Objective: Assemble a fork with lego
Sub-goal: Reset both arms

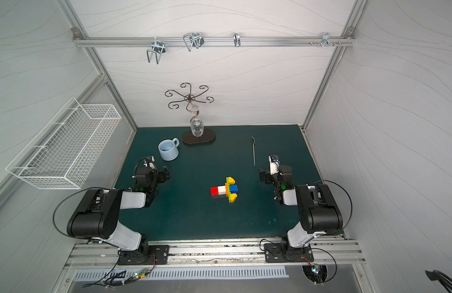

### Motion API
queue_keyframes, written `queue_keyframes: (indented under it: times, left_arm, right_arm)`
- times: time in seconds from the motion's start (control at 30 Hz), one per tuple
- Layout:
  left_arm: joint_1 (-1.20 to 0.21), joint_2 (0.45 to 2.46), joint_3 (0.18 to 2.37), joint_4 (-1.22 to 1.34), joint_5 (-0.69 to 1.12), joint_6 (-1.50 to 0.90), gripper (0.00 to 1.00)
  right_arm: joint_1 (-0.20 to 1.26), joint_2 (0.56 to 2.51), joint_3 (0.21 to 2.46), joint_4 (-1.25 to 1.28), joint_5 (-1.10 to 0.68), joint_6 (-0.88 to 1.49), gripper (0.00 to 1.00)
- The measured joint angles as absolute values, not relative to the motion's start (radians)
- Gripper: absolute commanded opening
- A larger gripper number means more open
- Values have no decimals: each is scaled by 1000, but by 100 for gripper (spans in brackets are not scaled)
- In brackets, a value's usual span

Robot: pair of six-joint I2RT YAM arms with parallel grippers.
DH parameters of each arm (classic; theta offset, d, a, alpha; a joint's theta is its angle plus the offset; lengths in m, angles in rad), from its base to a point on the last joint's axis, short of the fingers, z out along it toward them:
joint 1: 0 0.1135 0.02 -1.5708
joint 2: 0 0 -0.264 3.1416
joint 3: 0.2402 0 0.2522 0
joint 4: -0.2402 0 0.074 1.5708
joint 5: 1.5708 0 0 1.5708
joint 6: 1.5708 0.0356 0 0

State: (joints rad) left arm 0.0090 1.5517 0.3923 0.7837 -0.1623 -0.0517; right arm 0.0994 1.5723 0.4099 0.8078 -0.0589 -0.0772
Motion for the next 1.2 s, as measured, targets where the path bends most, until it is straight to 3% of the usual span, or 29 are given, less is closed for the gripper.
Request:
queue_keyframes:
  times: [0.4,1.2]
  left_arm:
    - [9,1552,392,784,-163,-52,100]
    - [9,1552,392,784,-163,-52,100]
  right_arm:
    - [114,1573,421,830,236,23,99]
    - [119,1573,420,831,281,34,99]
